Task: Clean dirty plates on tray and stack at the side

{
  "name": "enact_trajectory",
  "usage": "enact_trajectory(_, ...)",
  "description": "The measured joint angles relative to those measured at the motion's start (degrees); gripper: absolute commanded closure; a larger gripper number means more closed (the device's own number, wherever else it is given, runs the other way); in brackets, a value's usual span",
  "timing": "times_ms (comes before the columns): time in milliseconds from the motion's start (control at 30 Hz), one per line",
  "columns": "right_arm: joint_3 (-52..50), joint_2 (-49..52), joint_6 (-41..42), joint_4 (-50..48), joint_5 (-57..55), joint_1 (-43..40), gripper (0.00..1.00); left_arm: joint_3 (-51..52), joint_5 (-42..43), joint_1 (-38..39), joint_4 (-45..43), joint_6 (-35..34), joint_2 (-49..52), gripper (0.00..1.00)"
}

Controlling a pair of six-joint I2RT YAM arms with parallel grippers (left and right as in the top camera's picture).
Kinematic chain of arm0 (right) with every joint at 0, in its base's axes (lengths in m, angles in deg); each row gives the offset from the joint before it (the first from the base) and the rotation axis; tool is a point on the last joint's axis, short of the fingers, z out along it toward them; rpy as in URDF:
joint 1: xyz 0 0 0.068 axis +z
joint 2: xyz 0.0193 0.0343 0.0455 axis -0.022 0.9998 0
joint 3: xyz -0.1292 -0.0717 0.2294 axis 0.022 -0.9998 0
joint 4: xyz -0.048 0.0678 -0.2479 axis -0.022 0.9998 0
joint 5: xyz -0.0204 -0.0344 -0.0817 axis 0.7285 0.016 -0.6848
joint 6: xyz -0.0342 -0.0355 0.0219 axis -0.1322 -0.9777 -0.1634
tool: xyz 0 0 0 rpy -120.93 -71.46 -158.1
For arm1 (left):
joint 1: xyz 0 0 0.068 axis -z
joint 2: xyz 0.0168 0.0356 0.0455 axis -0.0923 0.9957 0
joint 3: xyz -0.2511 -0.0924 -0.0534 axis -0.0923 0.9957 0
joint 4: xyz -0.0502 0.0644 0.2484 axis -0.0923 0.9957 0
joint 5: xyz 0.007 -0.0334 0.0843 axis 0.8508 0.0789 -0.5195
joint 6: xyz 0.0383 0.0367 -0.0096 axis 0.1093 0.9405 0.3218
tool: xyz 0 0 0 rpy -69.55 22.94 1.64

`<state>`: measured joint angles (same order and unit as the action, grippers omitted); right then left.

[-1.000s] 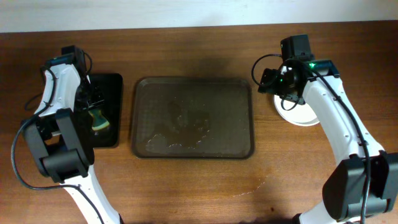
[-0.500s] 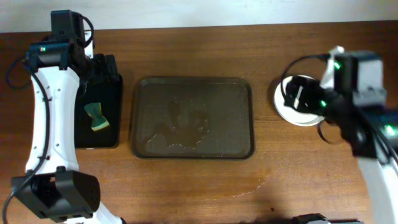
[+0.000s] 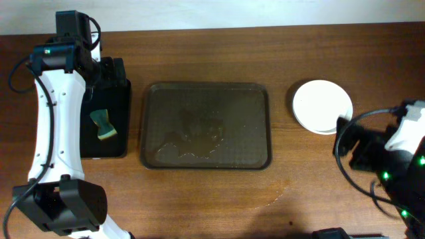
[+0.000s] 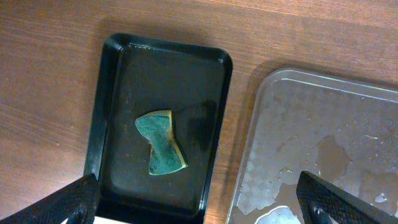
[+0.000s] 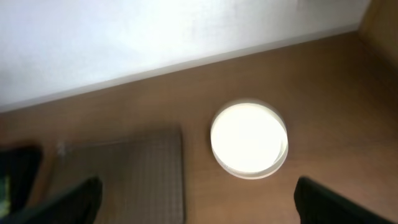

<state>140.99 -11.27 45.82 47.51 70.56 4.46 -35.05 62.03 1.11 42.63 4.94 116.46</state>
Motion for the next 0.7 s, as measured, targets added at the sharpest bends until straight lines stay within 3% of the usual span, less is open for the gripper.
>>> enact_trajectory(133,-21.5,-13.0,-0.3,-25.6,-2.1,0.0,0.02,0.0,0.1,0.0,0.0,0.0,0.0,0.01)
enact_trajectory(167,-30.5,-20.4,-0.4,-30.3,-2.3,0.0,0.02,0.0,0.0,0.0,0.0,0.0,0.0,0.01)
enact_trajectory(300,-51.1,-35.9,-0.7,-42.9,-1.1,-2.2,0.01,0.1,0.0,0.0,0.0,0.0,0.0,0.01)
enact_trajectory(467,-72.6,-44.7,-0.7,-65.0,0.6,-2.4,0.02,0.1,0.0,0.0,0.0,0.0,0.0,0.01)
enact_trajectory(500,-78.4,-47.4,-0.7,-67.7,1.1,-2.4,0.02,0.1,0.0,0.0,0.0,0.0,0.0,0.01)
enact_trajectory(700,-84.9,-48.2,-0.8,-68.3,1.5,-2.4,0.02,0.1,0.0,0.0,0.0,0.0,0.0,0.01)
